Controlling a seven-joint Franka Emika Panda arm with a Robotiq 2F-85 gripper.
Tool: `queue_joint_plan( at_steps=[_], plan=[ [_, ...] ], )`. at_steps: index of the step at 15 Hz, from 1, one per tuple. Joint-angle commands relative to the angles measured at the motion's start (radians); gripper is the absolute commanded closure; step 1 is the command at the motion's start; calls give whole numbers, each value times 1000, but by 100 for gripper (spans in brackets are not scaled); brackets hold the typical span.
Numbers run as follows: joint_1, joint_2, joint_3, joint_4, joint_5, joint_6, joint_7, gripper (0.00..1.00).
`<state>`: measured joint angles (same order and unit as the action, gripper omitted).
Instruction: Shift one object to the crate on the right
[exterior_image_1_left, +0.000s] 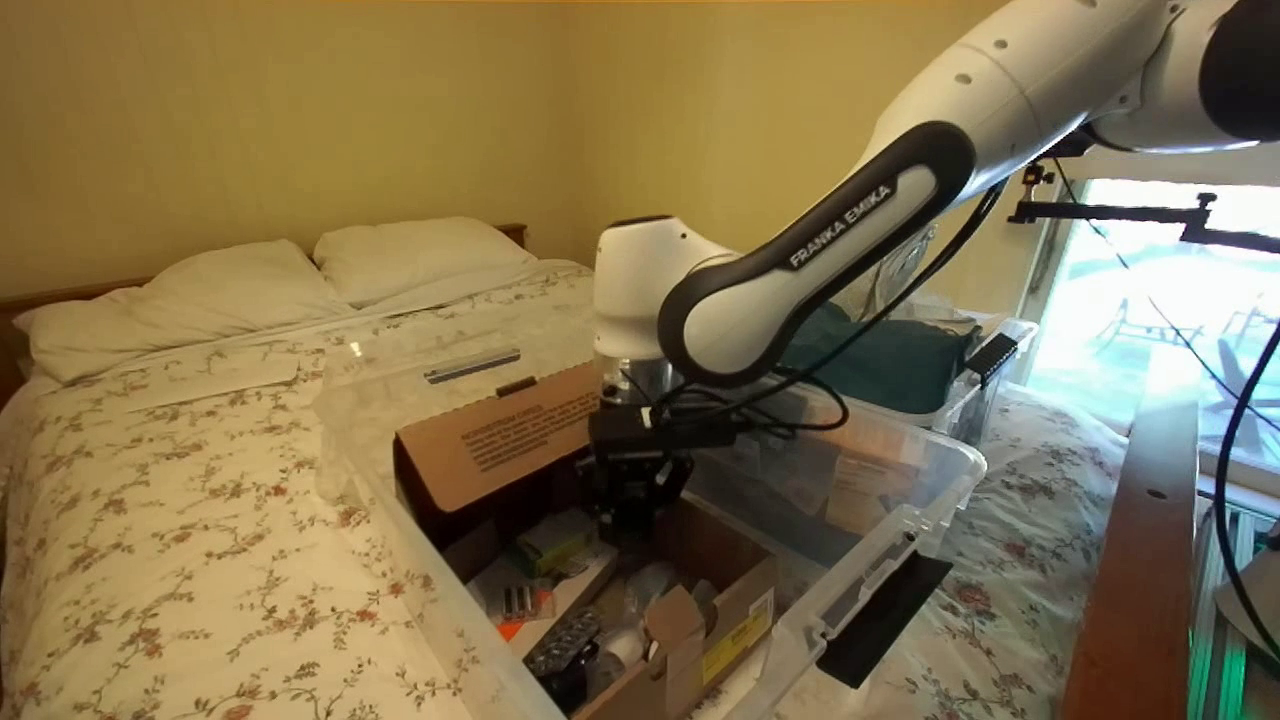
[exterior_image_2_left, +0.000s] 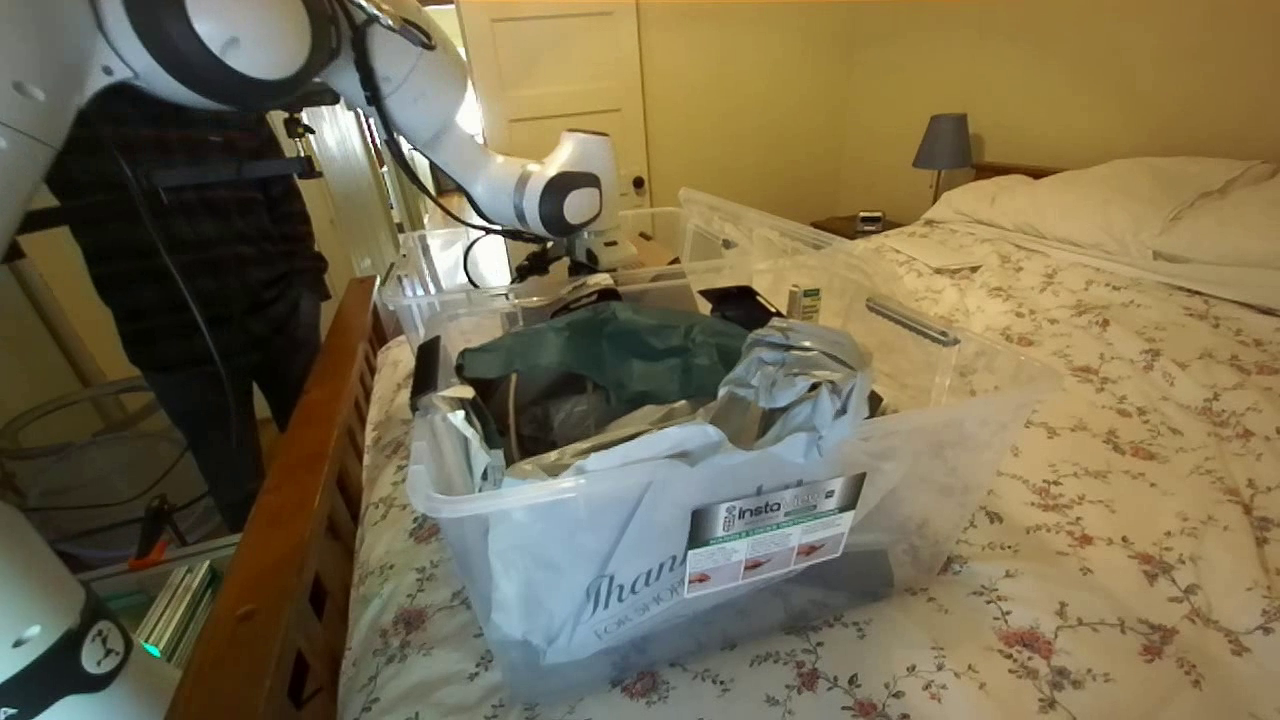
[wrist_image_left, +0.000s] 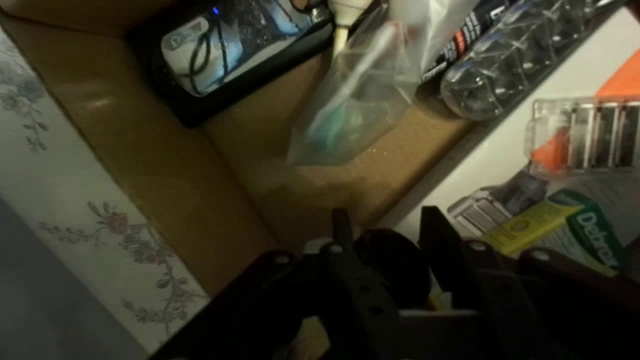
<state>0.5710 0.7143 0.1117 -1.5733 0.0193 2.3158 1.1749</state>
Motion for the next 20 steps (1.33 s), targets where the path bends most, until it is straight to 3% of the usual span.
queue_joint_plan(
  at_steps=[1, 10, 14, 17, 18, 20],
  plan=[
    [7, -219, -22, -233, -1, 28, 135, 86],
    [-59, -595, 43, -558, 1, 62, 285, 86],
    [-117, -704, 105, -586, 30, 71, 300, 86],
    [-150, -745, 140, -566, -26, 39, 323, 86],
    [-159, -735, 153, -556, -20, 37, 295, 36],
    [-165, -703, 179, -547, -16, 65, 258, 28]
  ],
)
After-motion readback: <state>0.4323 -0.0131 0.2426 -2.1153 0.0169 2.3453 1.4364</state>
